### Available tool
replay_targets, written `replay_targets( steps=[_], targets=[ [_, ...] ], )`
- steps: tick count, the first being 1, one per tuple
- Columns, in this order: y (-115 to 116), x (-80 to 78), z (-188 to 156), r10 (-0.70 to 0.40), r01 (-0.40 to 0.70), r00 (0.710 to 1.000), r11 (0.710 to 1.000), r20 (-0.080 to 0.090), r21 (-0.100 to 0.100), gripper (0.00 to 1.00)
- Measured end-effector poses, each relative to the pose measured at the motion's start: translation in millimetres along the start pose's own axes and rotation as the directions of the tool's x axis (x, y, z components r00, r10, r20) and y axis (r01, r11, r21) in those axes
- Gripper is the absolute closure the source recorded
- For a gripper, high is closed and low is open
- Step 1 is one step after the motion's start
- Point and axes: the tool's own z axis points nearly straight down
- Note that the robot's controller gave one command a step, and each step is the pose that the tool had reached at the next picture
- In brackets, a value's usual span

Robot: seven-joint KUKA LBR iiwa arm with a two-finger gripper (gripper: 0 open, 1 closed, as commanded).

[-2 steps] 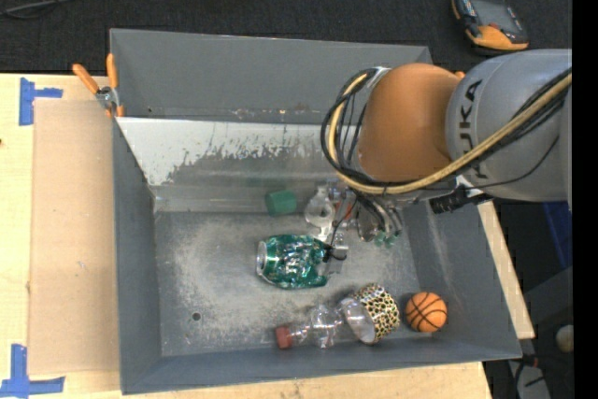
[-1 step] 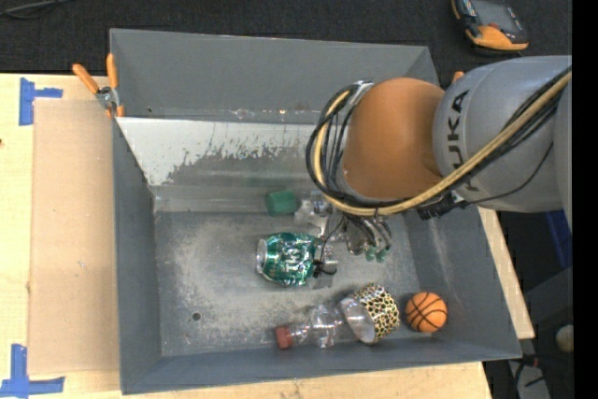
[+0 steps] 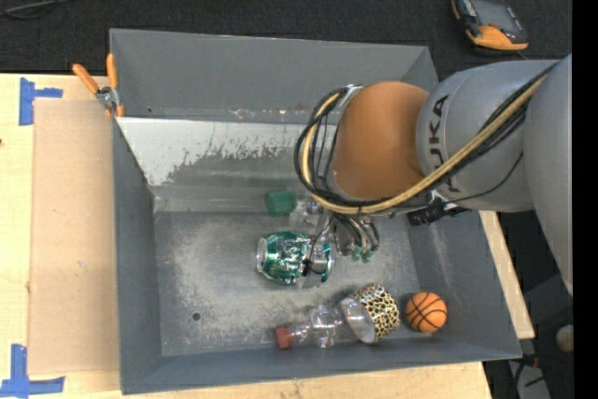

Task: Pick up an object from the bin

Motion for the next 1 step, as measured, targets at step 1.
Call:
replay_targets(
  steps=[1],
  targets=[
    [1.8,-3.9,67.4,0.146,-0.146,0.989,0.989,0.007,-0.002,0.0]
  ],
)
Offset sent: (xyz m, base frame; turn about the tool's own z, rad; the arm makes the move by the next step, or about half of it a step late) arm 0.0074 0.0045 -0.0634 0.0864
